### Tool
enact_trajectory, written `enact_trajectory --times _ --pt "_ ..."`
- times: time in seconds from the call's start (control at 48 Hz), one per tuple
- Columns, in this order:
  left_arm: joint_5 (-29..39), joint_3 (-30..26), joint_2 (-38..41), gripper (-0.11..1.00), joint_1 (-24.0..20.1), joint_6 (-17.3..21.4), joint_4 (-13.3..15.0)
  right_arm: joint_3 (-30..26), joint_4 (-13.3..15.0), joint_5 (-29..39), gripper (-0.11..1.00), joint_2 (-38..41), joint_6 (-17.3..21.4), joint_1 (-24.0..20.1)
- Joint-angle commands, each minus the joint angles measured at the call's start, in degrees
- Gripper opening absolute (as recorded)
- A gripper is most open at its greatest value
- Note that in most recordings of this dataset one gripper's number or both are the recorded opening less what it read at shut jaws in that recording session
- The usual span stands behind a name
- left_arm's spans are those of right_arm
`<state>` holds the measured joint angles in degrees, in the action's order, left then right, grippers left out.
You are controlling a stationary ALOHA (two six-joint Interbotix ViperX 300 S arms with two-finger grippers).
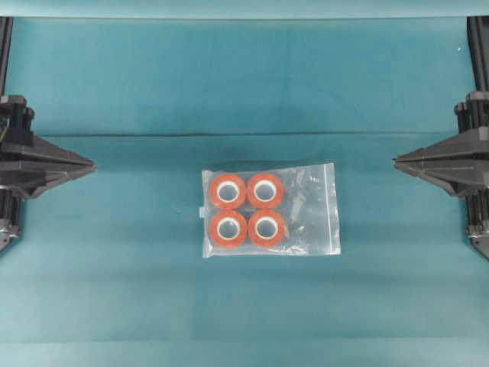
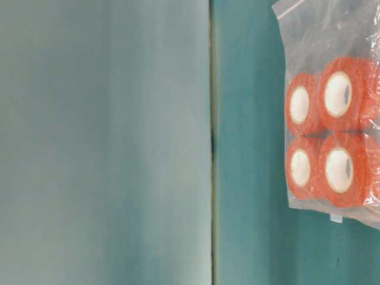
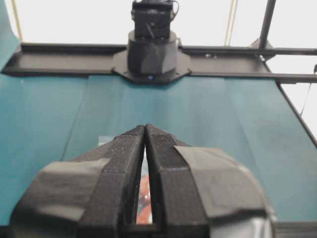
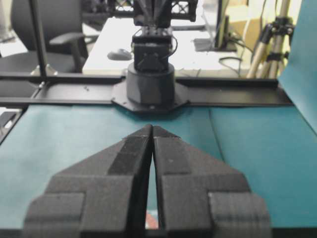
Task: Hand over the clear zip bag and make it stand upright.
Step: 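Open the right gripper and move it toward the clear zip bag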
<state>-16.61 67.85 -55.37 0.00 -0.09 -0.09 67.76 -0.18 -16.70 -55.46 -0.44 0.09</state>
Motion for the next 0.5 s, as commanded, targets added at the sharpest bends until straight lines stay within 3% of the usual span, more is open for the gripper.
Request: enact_trajectory --times 0.0,0.083,0.187,0.354,0.479 --pt "-0.4 -3.6 2.5 0.14 2.1 -2.0 -0.4 -1.8 -0.7 -0.2 0.09 1.2 2.3 -0.5" --pt "-0.4 -5.5 5.0 0.06 2.2 -3.7 -0.4 -3.1 -9.3 4.6 0.03 2.6 4.5 -0.4" --pt "0.3 -7.8 7.6 -0.01 2.5 -4.0 -0.4 -4.0 -17.3 11.4 0.00 5.5 7.9 0.6" --pt "2.5 -10.4 11.1 -0.01 2.7 -4.6 -0.4 -4.5 -25.9 16.3 0.00 10.1 12.9 1.1" --pt "3.3 -11.2 12.4 -0.01 2.7 -4.3 -0.4 -4.5 -29.3 17.6 0.00 13.3 17.5 2.4"
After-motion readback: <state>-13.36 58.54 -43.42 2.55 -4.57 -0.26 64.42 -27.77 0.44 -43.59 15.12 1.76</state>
